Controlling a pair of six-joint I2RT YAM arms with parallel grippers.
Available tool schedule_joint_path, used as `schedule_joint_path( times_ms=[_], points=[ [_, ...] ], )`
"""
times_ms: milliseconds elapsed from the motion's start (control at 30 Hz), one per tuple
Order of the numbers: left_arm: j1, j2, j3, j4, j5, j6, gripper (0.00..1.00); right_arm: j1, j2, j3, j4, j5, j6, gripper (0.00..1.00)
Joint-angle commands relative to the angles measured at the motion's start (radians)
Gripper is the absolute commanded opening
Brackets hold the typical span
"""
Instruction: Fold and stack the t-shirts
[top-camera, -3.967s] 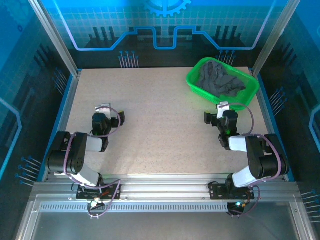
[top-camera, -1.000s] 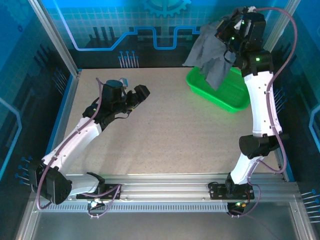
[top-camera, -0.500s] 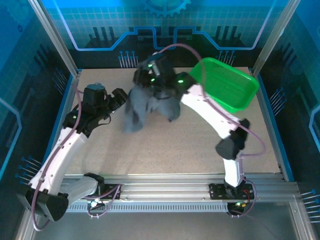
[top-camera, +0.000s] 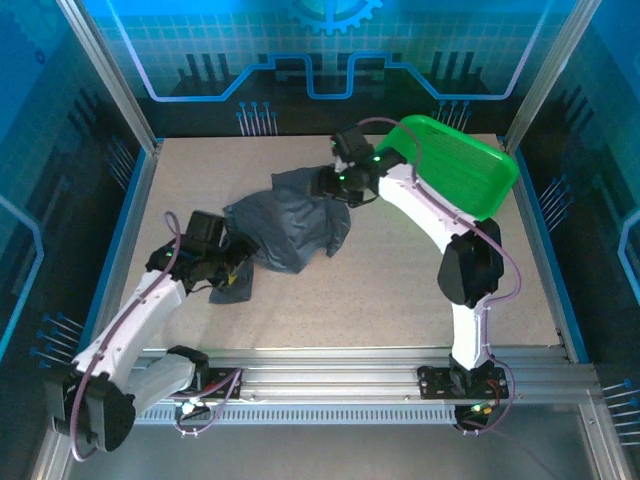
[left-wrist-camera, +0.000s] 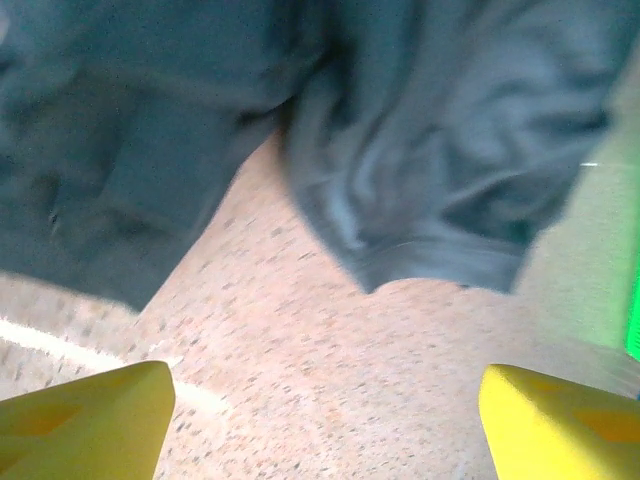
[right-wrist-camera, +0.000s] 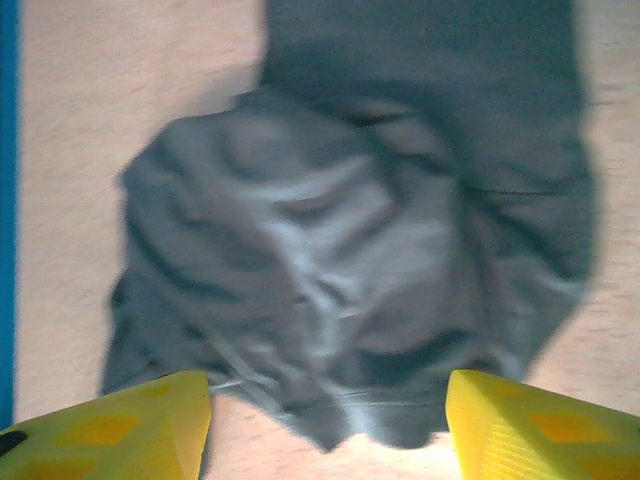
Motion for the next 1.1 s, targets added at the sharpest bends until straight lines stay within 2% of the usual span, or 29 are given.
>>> schedule_joint_path(
  times_ms=[0, 233, 333, 433, 467, 500, 567, 600, 633, 700, 733, 933, 1067],
  points=[
    [-0.008, 0.043, -0.076, 0.099, 0.085, -0.182, 0.79, -0.023, 0.034, -0.062, -0.058, 0.026, -0.133, 0.65],
    [-0.005, 0.199, -0.146, 0.309, 0.039, -0.314, 0.77, -0.055, 0.211, -0.033, -0.082, 0.033, -0.16, 0.61],
    [0.002, 0.251, -0.157, 0.343, 0.015, -0.35, 0.72, -0.047, 0.297, 0.04, -0.12, 0.047, -0.164, 0.61],
    [0.02, 0.286, -0.193, 0.379, 0.019, -0.39, 0.64, -0.041, 0.391, 0.13, -0.18, 0.062, -0.16, 0.54],
    [0.031, 0.298, -0.206, 0.387, 0.02, -0.398, 0.62, -0.038, 0.411, 0.15, -0.193, 0.066, -0.158, 0.48],
    [0.044, 0.308, -0.219, 0.398, 0.023, -0.403, 0.59, -0.036, 0.421, 0.159, -0.199, 0.073, -0.156, 0.38],
    [0.08, 0.332, -0.241, 0.439, 0.035, -0.399, 0.47, -0.037, 0.412, 0.148, -0.199, 0.095, -0.143, 0.12],
    [0.102, 0.348, -0.244, 0.463, 0.042, -0.384, 0.4, -0.036, 0.389, 0.125, -0.191, 0.113, -0.135, 0.03],
    [0.121, 0.366, -0.24, 0.479, 0.05, -0.364, 0.34, -0.037, 0.355, 0.093, -0.176, 0.127, -0.127, 0.0],
    [0.171, 0.432, -0.208, 0.493, 0.081, -0.304, 0.09, -0.041, 0.249, -0.001, -0.135, 0.16, -0.106, 0.0],
    [0.192, 0.47, -0.187, 0.492, 0.098, -0.282, 0.0, -0.045, 0.198, -0.047, -0.119, 0.17, -0.095, 0.0],
    [0.286, 0.703, -0.01, 0.515, 0.179, -0.188, 0.0, -0.031, -0.143, -0.326, -0.071, 0.163, -0.049, 0.0],
    [0.317, 0.868, 0.203, 0.556, 0.234, -0.137, 0.0, 0.055, -0.3, -0.423, -0.082, 0.113, -0.014, 0.0]
  ],
)
